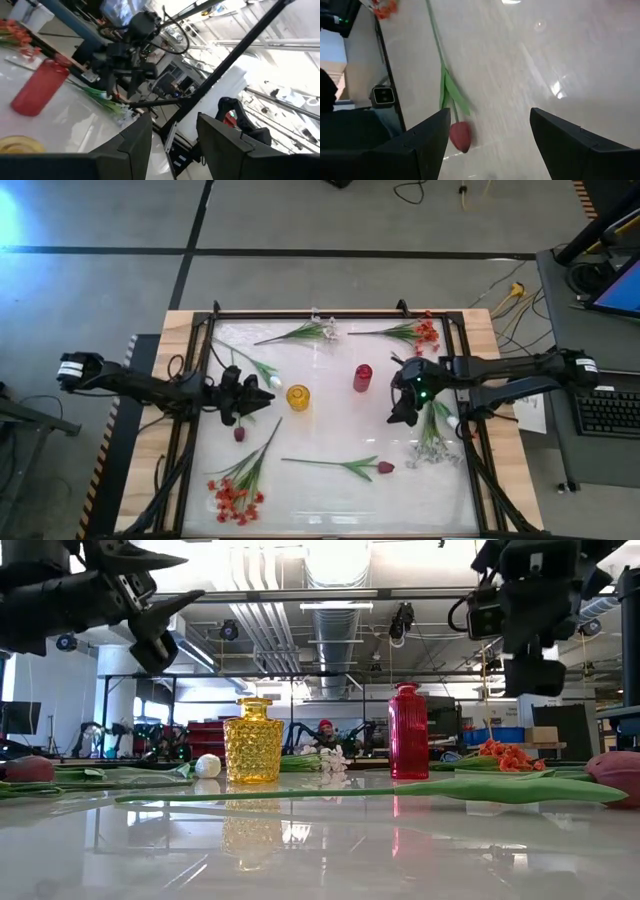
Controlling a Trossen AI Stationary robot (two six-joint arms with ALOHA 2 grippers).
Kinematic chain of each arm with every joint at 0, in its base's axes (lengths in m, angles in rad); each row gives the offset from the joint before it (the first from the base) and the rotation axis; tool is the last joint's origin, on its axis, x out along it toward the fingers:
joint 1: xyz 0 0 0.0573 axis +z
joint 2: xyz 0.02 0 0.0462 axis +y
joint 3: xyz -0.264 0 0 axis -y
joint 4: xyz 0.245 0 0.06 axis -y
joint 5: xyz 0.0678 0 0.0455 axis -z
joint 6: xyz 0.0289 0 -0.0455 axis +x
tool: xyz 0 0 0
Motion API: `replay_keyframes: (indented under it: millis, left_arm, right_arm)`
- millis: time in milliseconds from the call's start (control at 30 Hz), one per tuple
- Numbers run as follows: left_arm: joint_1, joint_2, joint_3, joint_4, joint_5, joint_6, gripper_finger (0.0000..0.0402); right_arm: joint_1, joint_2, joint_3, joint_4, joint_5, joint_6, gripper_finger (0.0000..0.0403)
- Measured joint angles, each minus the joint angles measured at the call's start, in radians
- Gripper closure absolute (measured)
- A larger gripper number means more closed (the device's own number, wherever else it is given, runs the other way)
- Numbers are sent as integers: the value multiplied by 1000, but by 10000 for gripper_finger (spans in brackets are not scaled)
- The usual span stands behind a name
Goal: Sort flowers into vase by color
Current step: Put the right red tulip into the yellow flower vase
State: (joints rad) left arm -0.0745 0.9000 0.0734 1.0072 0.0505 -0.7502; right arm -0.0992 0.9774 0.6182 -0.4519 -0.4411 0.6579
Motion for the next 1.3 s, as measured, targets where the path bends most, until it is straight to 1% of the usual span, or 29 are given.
replay_keyframes:
  millis: [100, 200, 300, 500, 600, 700, 800, 933, 1033, 1200, 1300]
  left_arm:
    - [-32, 46, 43, -2, 0, 16, 254]
    - [-80, 101, 118, -34, 1, 72, 254]
    - [-117, 146, 211, -142, 4, 119, 254]
    - [-149, 200, 391, -504, -11, 177, 254]
    - [-169, 220, 454, -578, -43, 221, 254]
    - [-187, 234, 493, -607, -90, 254, 254]
    - [-205, 240, 518, -629, -106, 262, 254]
    - [-233, 237, 540, -692, -106, 254, 254]
    - [-255, 242, 552, -709, -106, 260, 254]
    - [-274, 264, 578, -723, -104, 298, 254]
    - [-278, 271, 598, -764, -104, 313, 254]
  right_arm:
    - [44, 39, -1, 28, -1, 5, 138]
    - [105, 74, 14, 37, 13, 6, 138]
    - [186, 106, 63, 38, 91, 5, 138]
    - [371, 189, 197, 22, 295, -80, 150]
    - [443, 254, 267, -45, 374, -96, 159]
    - [497, 333, 339, -99, 437, -106, 165]
    - [529, 416, 408, -135, 468, -112, 169]
    - [546, 524, 496, -195, 469, -110, 170]
    - [547, 602, 557, -234, 470, -110, 170]
    - [547, 713, 618, -243, 470, -135, 170]
    - [547, 765, 636, -252, 470, -135, 170]
